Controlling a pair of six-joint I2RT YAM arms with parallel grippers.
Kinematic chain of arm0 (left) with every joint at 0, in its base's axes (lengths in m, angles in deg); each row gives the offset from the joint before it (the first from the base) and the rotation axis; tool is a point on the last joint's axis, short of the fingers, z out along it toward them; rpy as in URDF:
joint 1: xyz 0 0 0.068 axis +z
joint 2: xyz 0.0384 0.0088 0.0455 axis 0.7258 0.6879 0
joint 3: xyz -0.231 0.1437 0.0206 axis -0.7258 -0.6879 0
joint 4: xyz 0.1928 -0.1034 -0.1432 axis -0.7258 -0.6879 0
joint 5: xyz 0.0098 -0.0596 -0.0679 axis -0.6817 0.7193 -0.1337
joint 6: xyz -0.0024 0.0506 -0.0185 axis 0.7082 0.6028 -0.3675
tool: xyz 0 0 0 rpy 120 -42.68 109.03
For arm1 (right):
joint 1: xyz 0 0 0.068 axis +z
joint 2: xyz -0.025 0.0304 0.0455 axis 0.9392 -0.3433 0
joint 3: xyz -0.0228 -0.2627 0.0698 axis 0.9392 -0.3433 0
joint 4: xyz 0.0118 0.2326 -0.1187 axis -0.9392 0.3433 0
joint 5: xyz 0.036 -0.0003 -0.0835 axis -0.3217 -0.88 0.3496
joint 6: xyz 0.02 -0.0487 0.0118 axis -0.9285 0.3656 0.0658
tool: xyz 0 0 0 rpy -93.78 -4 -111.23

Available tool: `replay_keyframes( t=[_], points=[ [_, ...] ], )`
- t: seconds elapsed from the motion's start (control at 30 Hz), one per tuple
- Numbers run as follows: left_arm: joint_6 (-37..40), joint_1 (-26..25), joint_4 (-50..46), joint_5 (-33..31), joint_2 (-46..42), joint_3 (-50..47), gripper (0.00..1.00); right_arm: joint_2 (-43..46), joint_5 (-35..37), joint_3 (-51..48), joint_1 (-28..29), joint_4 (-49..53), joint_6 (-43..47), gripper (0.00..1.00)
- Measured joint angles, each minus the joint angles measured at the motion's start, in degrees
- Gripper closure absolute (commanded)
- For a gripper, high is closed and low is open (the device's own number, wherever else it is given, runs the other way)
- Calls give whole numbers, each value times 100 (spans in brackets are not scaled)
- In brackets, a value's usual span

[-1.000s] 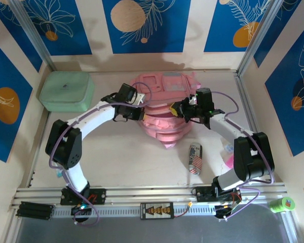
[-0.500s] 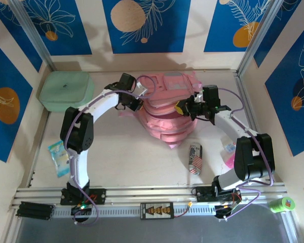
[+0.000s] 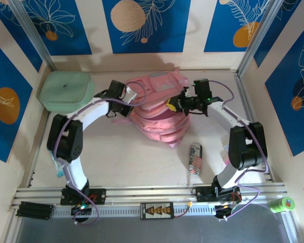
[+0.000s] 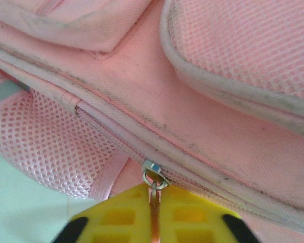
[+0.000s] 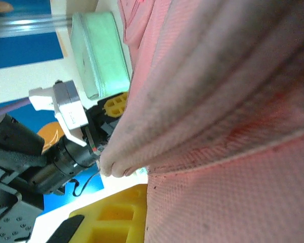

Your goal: Pack the student bag

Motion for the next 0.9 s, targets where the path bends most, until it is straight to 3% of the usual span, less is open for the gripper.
replay_keyframes(
  t=[0.1, 0.17, 0.23, 0.37, 0.47, 0.63, 0.67, 0.9],
  points=[
    [-372, 96, 240, -212, -682, -723, 54, -208, 162, 116, 275, -22, 68, 87],
    [-549, 116, 378, -310, -1005, -1014, 48, -269, 302, 120, 415, -4, 111, 82],
    [-645, 116, 518, -413, -1279, -1222, 42, -278, 442, 120, 476, 79, 173, 72],
    [-876, 116, 916, -695, -1884, -1589, 22, -131, 922, 155, 391, 595, 494, 37],
    [-1080, 116, 1320, -817, -2312, -1805, 2, 299, 1508, 151, 306, 1128, 866, 28],
    [-1471, 116, 1969, -837, -2739, -1965, 0, 1290, 2509, 98, 181, 1971, 1421, 10],
    [-1519, 116, 2061, -837, -2763, -1965, 0, 1486, 2702, 4, 168, 2081, 1523, 3],
    [-1851, 116, 2210, -905, -2752, -1963, 0, 2116, 3716, -977, 216, 3005, 1784, 1]
  ],
)
